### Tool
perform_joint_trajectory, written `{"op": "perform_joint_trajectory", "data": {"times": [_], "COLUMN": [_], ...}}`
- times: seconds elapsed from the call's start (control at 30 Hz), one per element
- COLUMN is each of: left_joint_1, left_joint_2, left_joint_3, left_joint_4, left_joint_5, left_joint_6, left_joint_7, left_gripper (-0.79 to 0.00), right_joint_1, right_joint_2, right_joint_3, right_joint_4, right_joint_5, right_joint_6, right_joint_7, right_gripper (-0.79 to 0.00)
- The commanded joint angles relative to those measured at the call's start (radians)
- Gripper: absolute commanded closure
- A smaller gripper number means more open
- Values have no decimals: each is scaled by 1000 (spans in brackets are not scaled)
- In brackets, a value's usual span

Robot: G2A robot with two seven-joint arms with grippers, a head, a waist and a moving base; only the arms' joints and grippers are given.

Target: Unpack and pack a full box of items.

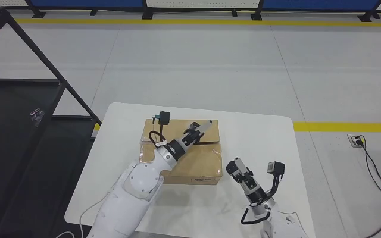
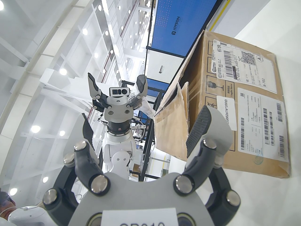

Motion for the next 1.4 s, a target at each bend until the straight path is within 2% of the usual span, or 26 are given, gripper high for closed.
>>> {"op": "perform_joint_trajectory", "data": {"times": [0.0,0.1,0.33,0.8,1.13,1.37], "left_joint_1": [19,52,73,-39,-69,-118], "left_joint_2": [4,7,12,-21,-39,-65], "left_joint_3": [-15,-43,-77,4,25,81], "left_joint_4": [-17,-42,-64,27,55,117], "left_joint_5": [36,44,52,43,37,21], "left_joint_6": [-13,-29,-27,-26,-38,-39], "left_joint_7": [14,52,31,40,64,71], "left_gripper": [-785,-785,-785,-785,-785,-785], "right_joint_1": [12,29,46,10,-6,-23], "right_joint_2": [-4,-11,-17,-9,-7,-6], "right_joint_3": [-7,-9,3,120,160,191], "right_joint_4": [5,18,24,-30,-42,-51], "right_joint_5": [8,15,-44,-42,-22,-2], "right_joint_6": [-2,-11,-42,-57,-53,-62], "right_joint_7": [-22,-71,-115,-98,-69,-54], "right_gripper": [-785,-785,-785,-785,-785,-785]}}
